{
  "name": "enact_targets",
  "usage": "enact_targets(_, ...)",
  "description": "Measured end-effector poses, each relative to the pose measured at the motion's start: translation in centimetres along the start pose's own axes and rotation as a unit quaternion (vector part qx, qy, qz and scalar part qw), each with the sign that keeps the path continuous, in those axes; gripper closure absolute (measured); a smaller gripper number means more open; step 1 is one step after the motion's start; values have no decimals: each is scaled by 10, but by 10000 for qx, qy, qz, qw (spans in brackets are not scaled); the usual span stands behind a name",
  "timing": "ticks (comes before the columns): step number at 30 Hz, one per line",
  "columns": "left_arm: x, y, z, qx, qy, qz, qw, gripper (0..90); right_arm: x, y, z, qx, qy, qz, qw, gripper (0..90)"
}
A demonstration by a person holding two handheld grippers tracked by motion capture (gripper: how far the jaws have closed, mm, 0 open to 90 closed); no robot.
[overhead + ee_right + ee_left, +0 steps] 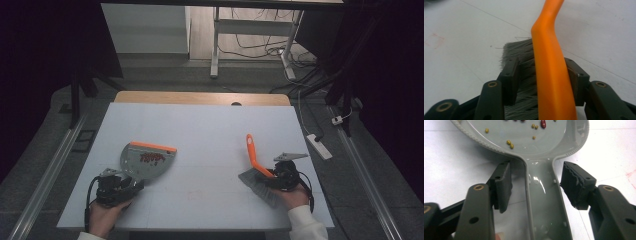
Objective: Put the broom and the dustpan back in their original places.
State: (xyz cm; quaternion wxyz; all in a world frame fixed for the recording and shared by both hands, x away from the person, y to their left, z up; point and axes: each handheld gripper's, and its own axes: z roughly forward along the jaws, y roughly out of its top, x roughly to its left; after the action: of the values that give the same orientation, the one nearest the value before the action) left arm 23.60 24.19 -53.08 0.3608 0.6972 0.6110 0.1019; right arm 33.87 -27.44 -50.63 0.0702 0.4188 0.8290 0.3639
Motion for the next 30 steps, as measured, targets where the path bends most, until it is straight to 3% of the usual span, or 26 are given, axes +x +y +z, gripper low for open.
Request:
enact_targets(4,3,-1,-8,-40,101,206,9997,406,-3,0,1,37,-80,60,9999,470)
enact_targets(11,4,-1,-18,-104,80,476,9988,380,-5,1,3,72,-158,83,9998,446)
enact_targets(17,5,0,-24,-172,86,619,9979,380,-8,1,1,41,-394,148,9991,436)
enact_targets(20,5,1,-25,-197,65,654,9976,378,-8,1,-2,-33,-381,201,9991,455)
enact_targets(25,3,4,-30,-244,94,895,9956,377,-3,4,-8,-241,-409,-9,9989,455)
enact_targets(30,-2,7,-32,-225,-183,1216,9922,380,8,5,-14,-440,-151,-388,9982,455)
